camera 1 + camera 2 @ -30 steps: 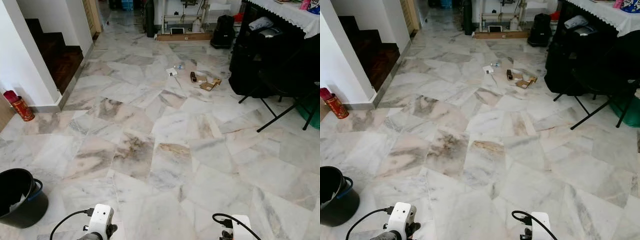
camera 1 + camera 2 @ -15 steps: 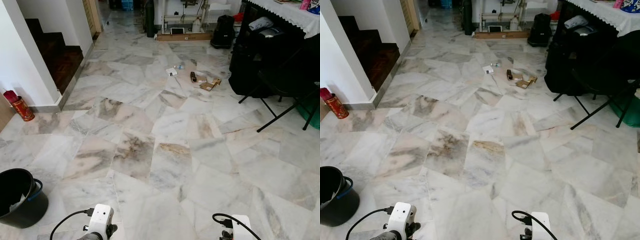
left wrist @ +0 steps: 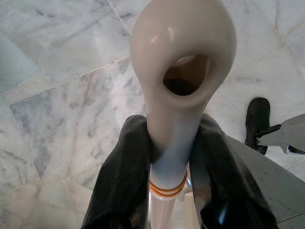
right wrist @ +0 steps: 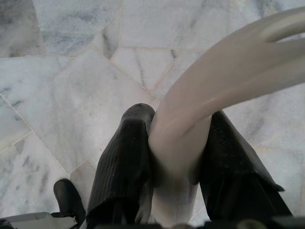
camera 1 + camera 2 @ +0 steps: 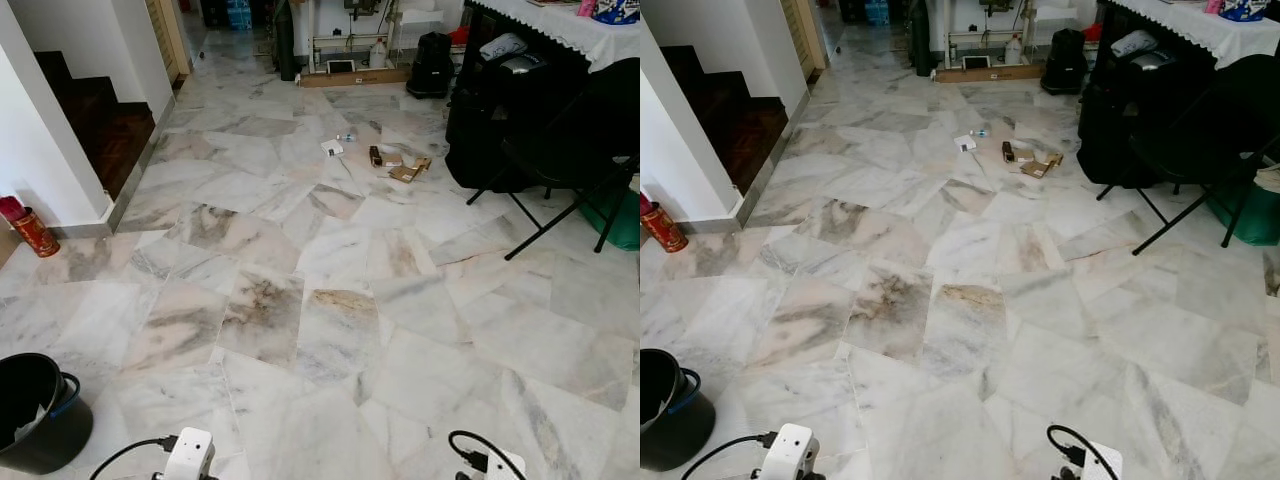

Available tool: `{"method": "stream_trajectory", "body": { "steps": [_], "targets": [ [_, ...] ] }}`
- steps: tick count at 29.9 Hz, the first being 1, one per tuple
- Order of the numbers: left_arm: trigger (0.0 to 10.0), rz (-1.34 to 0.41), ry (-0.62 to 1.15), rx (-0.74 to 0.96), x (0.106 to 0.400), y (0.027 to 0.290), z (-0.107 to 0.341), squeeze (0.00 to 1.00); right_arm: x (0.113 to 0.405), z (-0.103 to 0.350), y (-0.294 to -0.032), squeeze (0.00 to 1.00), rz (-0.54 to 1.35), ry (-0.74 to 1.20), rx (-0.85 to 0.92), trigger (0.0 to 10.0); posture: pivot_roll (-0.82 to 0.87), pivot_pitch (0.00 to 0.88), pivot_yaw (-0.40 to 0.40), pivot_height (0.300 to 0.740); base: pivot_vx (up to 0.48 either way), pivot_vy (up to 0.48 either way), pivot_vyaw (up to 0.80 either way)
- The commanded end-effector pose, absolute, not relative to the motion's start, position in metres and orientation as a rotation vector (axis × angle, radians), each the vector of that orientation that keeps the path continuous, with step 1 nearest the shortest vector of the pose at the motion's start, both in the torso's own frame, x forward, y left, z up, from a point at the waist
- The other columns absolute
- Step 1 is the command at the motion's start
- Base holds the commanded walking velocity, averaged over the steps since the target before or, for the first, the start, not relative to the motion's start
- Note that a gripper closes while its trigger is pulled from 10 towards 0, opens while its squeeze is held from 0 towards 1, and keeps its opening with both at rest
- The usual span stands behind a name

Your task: Sweep floor

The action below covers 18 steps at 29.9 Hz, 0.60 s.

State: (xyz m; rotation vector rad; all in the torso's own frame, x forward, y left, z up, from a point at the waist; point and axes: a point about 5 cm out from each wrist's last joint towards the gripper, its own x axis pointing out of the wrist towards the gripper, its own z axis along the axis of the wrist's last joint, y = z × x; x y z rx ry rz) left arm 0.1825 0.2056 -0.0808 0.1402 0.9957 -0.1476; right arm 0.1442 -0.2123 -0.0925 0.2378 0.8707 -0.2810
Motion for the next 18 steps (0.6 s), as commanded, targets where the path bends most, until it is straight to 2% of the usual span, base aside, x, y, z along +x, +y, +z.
{"method": "stream_trajectory", "body": {
  "steps": [1, 7, 18],
  "targets": [
    [10.0, -0.135, 1.017, 0.139, 0.1794, 0.2092, -0.0820, 0.00, 0.1481, -0.0902, -0.2133, 0.00, -0.289, 0.842, 0.253, 10.0, -0.14, 0.000, 0.024, 0.740, 0.000, 0.000, 0.00],
    [10.0, -0.125, 1.018, 0.134, 0.1791, 0.2077, -0.0826, 0.00, 0.1442, -0.0922, -0.2134, 0.00, -0.155, 0.910, 0.030, 10.0, -0.14, 0.000, 0.005, 0.740, 0.000, 0.000, 0.00],
    [10.0, -0.108, 1.011, 0.110, 0.1780, 0.2053, -0.0835, 0.00, 0.1485, -0.0887, -0.2233, 0.00, -0.185, 0.898, 0.001, 10.0, -0.13, 0.000, -0.005, 0.740, 0.000, 0.000, 0.00]
  ]
}}
